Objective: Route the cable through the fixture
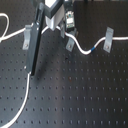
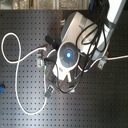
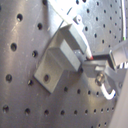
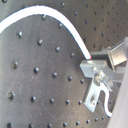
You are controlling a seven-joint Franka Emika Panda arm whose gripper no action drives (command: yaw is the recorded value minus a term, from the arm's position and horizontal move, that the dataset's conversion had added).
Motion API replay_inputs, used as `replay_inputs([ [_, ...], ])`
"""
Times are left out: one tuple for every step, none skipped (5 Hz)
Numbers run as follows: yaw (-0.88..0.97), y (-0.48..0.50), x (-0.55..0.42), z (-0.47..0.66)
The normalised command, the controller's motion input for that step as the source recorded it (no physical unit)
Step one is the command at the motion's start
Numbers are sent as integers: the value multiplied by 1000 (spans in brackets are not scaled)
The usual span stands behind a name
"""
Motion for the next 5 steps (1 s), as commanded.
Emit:
replay_inputs([
  [91, -65, -84, -539],
  [97, -51, -125, -504],
  [-211, -245, 42, -84],
  [-263, -223, 159, -2],
  [-249, -244, 148, -3],
])
